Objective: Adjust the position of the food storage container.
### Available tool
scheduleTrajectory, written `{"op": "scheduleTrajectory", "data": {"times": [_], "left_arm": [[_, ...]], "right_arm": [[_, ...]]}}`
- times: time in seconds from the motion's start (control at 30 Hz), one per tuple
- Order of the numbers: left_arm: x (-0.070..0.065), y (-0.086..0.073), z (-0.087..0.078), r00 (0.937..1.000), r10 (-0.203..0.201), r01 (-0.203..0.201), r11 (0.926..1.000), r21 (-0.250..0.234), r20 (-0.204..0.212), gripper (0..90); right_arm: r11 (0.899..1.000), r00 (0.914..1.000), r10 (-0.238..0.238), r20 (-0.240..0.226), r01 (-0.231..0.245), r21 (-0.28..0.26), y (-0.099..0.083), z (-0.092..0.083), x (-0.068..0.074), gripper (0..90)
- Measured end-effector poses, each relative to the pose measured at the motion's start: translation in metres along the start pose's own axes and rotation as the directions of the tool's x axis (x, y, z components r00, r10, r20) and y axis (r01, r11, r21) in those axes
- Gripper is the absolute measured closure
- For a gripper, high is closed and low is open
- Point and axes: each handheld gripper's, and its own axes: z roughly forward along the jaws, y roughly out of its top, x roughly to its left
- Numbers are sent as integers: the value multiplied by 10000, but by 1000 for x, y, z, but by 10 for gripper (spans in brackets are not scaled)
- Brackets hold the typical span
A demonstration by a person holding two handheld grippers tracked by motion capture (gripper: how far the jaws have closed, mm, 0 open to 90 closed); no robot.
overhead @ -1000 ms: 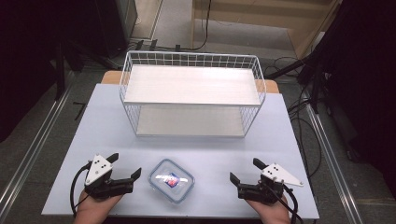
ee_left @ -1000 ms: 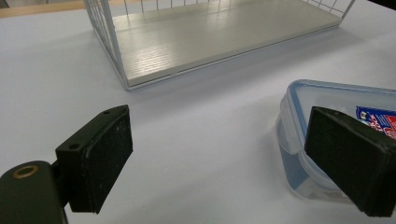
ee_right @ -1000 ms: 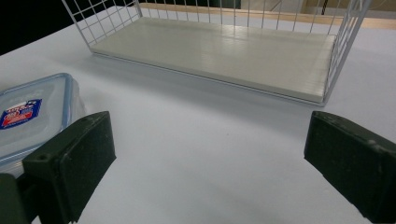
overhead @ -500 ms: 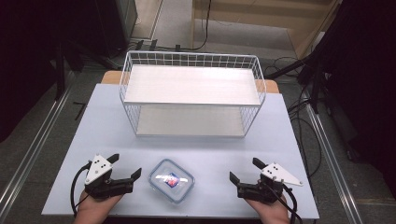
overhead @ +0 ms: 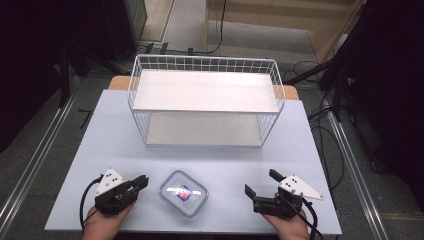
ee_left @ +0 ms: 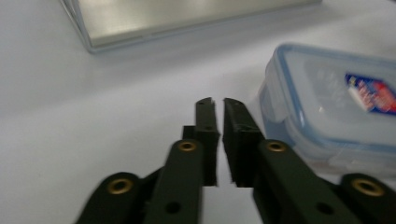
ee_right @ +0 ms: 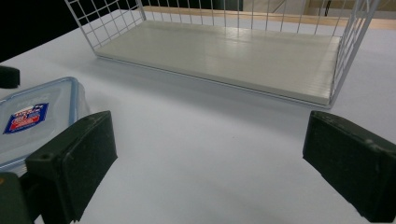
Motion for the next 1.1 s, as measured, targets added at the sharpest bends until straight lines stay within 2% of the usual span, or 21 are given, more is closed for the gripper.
{"op": "scheduleTrajectory", "data": {"times": [0.03,0.07,0.23,0.5,0.57,0.6,0.63,0.67,0.73,0.77,0.8,0.9,0.93,0.97,1.0,1.03,1.07,1.1], "left_arm": [[0,0,0,10000,0,0,10000,0,0,900],[-6,-5,6,9999,127,-123,9991,395,-94,900],[-25,-13,14,9988,484,-489,9946,911,79,900],[-45,-14,16,9981,367,-414,9945,959,499,900],[-54,-14,21,9957,265,-357,9939,1043,883,900],[-54,-14,21,9957,265,-357,9939,1043,883,900],[-60,-14,25,9938,195,-315,9936,1087,1098,900],[-64,-14,28,9921,268,-409,9926,1146,1222,900],[-70,-13,30,9924,366,-496,9927,1102,1172,900],[-69,-11,30,9926,280,-399,9943,992,1182,844],[-67,-10,29,9934,234,-335,9955,886,1127,844],[-49,-4,19,9992,6,-19,9994,333,398,792],[-43,-3,16,9995,-70,65,9999,151,293,763],[-37,-1,13,9997,-151,151,9999,26,199,763],[-33,0,10,9999,-157,157,9999,-54,28,724],[-27,2,8,9997,-30,25,9998,-176,-256,703],[-27,2,8,9997,-30,25,9998,-176,-256,677],[-24,2,8,9994,62,-69,9998,-186,-349,677]], "right_arm": [[10000,10000,-30,-14,30,-16,0,0,0,33],[10000,10000,-28,-35,28,-13,0,0,1,37],[10000,9999,-14,-157,15,50,0,1,3,51],[9999,9991,27,-429,-21,137,-1,3,7,94],[9999,9986,-19,-523,26,137,-1,5,10,120],[9999,9986,-19,-523,26,137,-1,5,10,120],[9999,9985,-10,-543,19,163,-1,5,12,129],[9998,9983,-39,-577,49,176,-1,6,13,134],[9997,9977,-16,-679,33,245,-1,7,15,142],[9995,9962,106,-861,-79,311,-1,8,18,185],[9995,9962,106,-861,-79,311,-1,8,18,185],[9991,9915,162,-1287,-110,409,-2,10,26,314],[9984,9852,215,-1699,-124,549,-3,13,35,442],[9984,9852,215,-1699,-124,549,-3,13,35,442],[9978,9771,106,-2125,37,668,-4,16,46,570],[9976,9743,4,-2252,153,681,-4,17,51,628],[9967,9700,-115,-2428,307,754,-5,18,57,713],[9967,9700,-115,-2428,307,754,-5,18,57,713]]}}
